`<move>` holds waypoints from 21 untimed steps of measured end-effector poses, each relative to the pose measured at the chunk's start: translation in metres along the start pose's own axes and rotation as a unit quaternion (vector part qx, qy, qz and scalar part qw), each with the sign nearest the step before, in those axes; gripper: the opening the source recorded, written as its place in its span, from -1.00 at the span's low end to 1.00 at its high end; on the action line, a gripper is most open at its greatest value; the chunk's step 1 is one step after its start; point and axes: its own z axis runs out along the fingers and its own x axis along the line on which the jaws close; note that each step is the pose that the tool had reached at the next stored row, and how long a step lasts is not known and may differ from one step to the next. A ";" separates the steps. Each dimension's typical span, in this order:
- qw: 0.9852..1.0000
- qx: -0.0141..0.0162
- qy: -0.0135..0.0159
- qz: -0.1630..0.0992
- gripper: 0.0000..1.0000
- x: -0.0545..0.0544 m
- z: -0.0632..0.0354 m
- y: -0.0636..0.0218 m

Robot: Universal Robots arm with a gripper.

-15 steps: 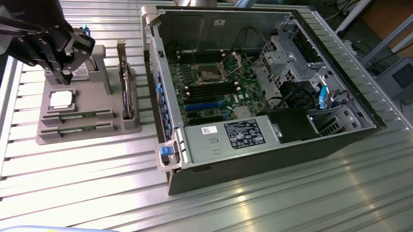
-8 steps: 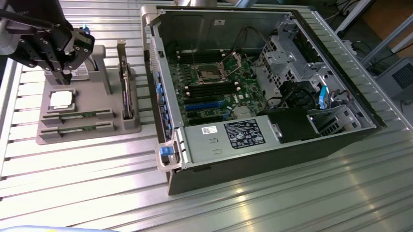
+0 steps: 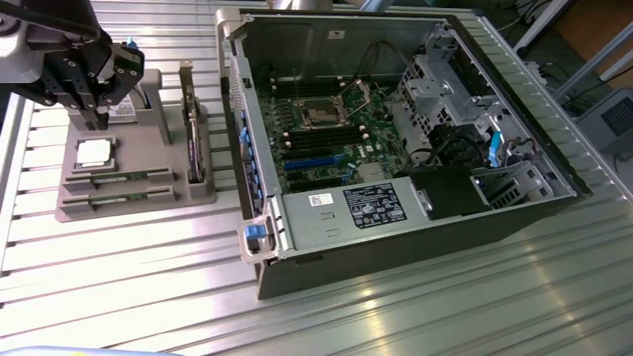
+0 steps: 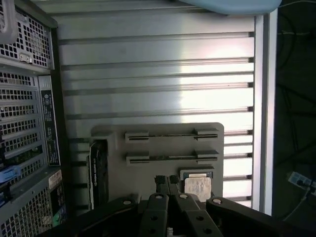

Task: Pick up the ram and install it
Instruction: 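Pick up the ram and move it above insertion slot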

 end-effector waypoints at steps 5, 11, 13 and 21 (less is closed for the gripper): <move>1.000 -0.001 -0.001 -0.017 -0.80 0.000 0.0000 0.0000; 1.000 0.000 -0.001 -0.016 -0.80 0.000 0.0001 0.0000; 1.000 -0.002 0.000 -0.001 -0.80 0.000 0.0004 0.0001; 0.999 -0.001 0.002 0.041 -0.80 0.000 0.0011 0.0001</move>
